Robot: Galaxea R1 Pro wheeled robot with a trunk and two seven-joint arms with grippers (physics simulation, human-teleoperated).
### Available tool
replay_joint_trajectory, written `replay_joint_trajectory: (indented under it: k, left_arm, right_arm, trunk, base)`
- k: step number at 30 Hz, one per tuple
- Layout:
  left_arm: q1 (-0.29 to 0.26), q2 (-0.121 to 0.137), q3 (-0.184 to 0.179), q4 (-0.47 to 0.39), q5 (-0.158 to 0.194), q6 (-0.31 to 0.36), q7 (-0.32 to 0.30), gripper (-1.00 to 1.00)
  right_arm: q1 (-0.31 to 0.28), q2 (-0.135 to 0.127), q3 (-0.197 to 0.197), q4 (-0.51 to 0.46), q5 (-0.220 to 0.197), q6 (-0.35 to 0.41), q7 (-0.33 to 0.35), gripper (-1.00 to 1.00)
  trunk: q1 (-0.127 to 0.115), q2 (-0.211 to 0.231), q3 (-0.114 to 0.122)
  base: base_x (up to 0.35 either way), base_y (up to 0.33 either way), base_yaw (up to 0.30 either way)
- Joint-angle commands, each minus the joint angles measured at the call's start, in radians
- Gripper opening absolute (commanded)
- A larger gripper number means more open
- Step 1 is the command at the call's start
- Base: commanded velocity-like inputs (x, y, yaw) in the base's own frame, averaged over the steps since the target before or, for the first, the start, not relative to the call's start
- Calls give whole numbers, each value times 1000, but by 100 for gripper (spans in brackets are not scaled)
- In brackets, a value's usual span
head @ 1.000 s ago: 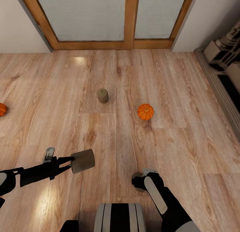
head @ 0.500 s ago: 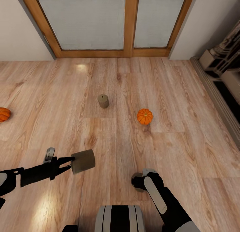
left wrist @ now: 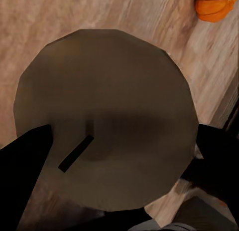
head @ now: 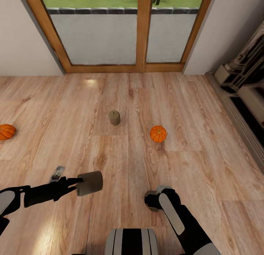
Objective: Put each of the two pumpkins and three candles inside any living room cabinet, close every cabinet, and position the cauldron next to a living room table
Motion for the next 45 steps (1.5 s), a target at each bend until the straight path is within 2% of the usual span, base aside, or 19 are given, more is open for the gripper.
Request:
replay_joint_trajectory:
  k: [1,5,7,9,12,28,32,37,39,44,45]
  left_arm:
    - [-1,-1,-1,-1,-17,1,10,-100]
    - [-3,-1,-1,-2,-88,1,32,-100]
    - [-7,-2,-1,-4,-103,1,85,-100]
    - [-11,-3,-2,-6,-107,1,146,-100]
    - [-13,-5,-3,-9,-108,1,181,-100]
    - [-14,-3,-6,-17,-109,4,191,-100]
    - [-15,-2,-33,-18,-110,4,203,-100]
    - [-15,-6,-46,-17,-109,2,342,-100]
    - [-15,-18,-48,-17,-110,1,394,-100]
    - [-18,-93,-75,-19,-110,1,592,-100]
    - [-18,-116,-83,-19,-110,1,632,-100]
  right_arm:
    - [0,-1,1,-15,-11,18,-12,-100]
    - [-1,1,1,-114,-17,90,-12,-100]
    - [-1,1,1,-173,-19,131,-11,-100]
    - [0,1,0,-221,-21,146,-10,-100]
    - [0,0,1,-246,-22,153,-10,-100]
    - [-1,1,2,-255,-20,156,-10,-100]
    - [-1,0,3,-287,-21,156,-10,-100]
    - [-1,0,3,-299,-21,157,-10,-100]
    - [-1,0,3,-300,-22,157,-10,-100]
    - [-1,0,4,-300,-21,156,-10,-100]
    - [-1,0,3,-300,-21,156,-10,-100]
  trunk:
    - [-1,0,3]
    - [-2,1,19]
    - [-3,1,27]
    - [-4,2,34]
    - [-6,3,46]
    - [-13,6,108]
    - [-15,7,123]
    - [-17,8,143]
    - [-18,9,150]
    - [-20,10,170]
    - [-20,10,173]
  base:
    - [0,0,0]
    - [0,0,0]
    - [0,0,0]
    - [0,0,0]
    - [0,0,0]
    - [0,0,0]
    - [0,0,0]
    - [0,0,0]
    - [0,0,0]
    - [0,0,0]
    - [0,0,0]
